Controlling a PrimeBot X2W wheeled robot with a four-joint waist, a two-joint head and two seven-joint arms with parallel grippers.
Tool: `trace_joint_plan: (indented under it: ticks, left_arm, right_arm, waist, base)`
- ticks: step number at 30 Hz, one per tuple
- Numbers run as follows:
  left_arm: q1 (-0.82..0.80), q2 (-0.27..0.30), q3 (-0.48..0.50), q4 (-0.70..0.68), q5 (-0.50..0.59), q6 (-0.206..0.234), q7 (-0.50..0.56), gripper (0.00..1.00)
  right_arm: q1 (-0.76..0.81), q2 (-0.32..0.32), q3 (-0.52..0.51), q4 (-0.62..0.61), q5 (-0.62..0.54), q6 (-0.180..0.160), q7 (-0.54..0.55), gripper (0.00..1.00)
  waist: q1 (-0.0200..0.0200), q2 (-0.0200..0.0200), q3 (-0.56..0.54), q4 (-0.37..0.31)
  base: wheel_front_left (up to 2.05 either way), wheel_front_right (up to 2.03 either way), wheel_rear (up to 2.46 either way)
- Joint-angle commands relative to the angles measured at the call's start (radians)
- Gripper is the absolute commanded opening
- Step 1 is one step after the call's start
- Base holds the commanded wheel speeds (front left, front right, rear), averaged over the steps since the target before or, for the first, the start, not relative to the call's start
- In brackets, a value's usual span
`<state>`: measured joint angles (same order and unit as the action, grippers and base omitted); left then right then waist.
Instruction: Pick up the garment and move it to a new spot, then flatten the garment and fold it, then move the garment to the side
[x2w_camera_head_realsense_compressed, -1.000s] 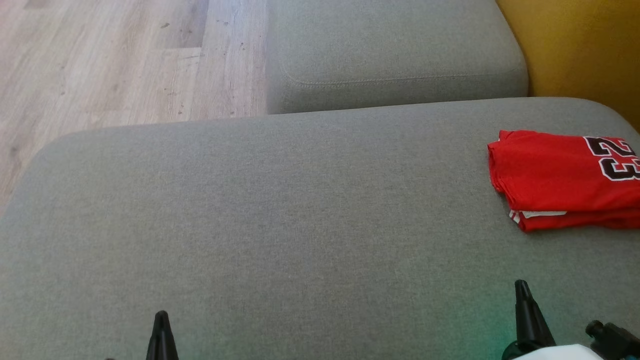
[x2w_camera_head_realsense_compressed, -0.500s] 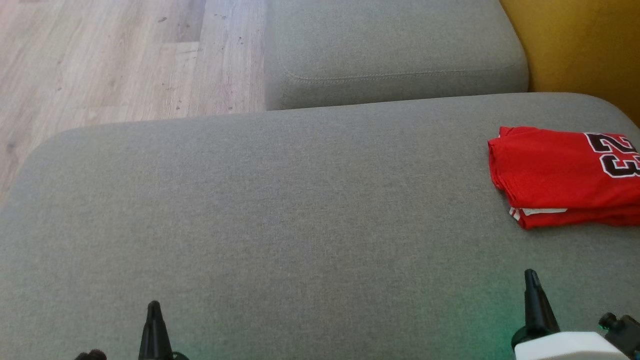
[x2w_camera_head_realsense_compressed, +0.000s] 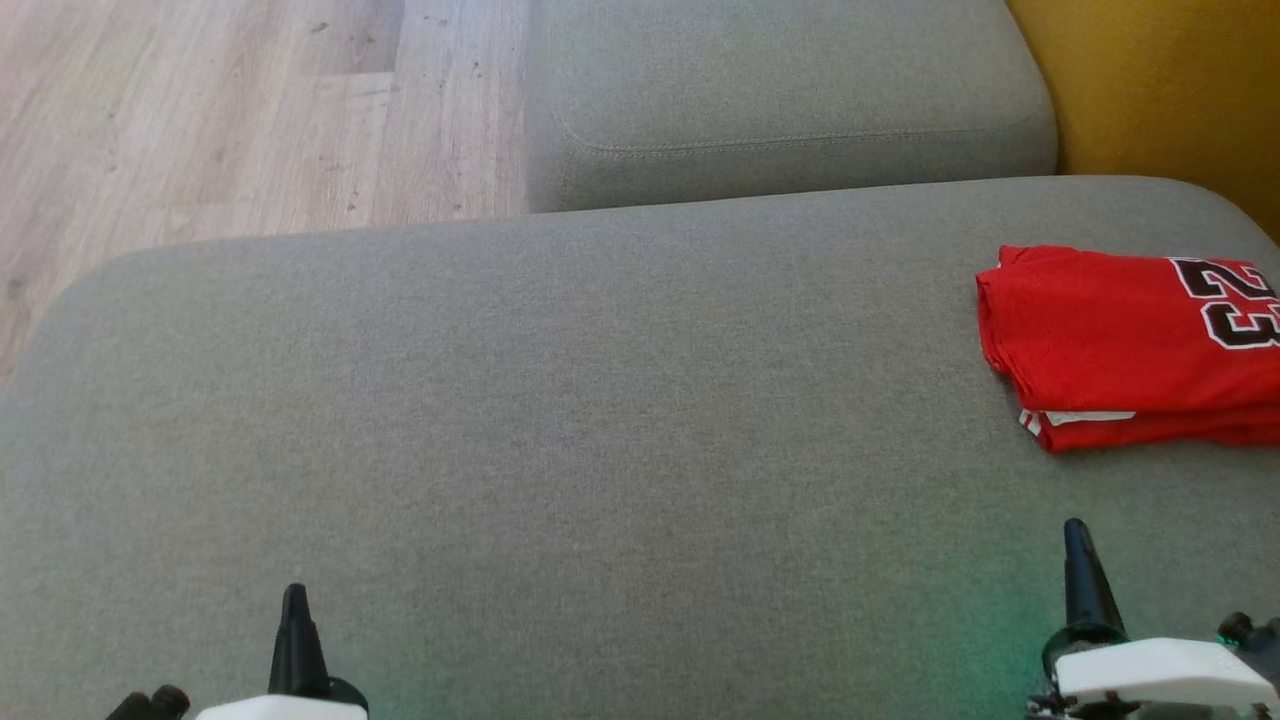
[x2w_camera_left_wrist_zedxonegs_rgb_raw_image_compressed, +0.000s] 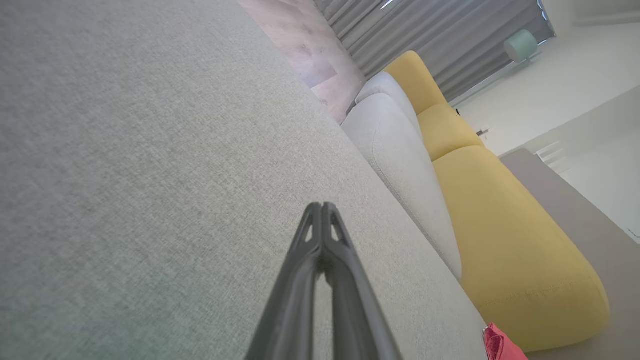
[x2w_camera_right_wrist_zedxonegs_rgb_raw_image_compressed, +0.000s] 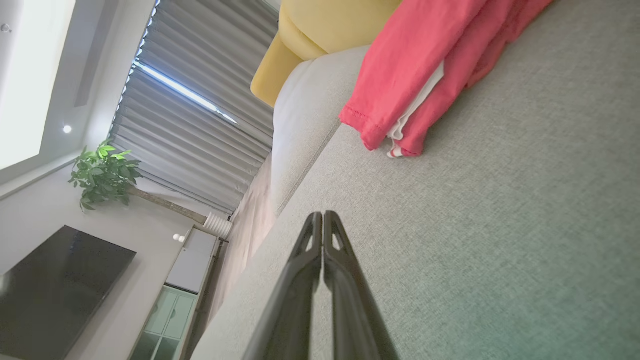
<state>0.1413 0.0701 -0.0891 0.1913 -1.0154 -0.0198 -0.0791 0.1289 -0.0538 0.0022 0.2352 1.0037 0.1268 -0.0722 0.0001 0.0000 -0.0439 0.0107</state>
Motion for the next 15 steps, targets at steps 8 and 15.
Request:
trace_joint_plan:
  ticks: [8,15]
  left_arm:
    - [-0.081,0.014,0.049,-0.015,-0.107,-0.022,0.025,0.0]
    - [-0.107,0.014,0.066,-0.005,-0.188,-0.036,0.045,0.0]
  right_arm:
    - [-0.089,-0.023,-0.005,-0.024,0.111,0.002,0.025,0.0]
    - [-0.111,-0.023,-0.016,-0.019,0.192,0.003,0.045,0.0]
  waist:
    - [-0.0001,0.0,0.007,-0.002]
    - [-0.0001,0.0,0.013,-0.003]
  base:
    - [0.0,0.0,0.0]
    - [0.0,0.0,0.0]
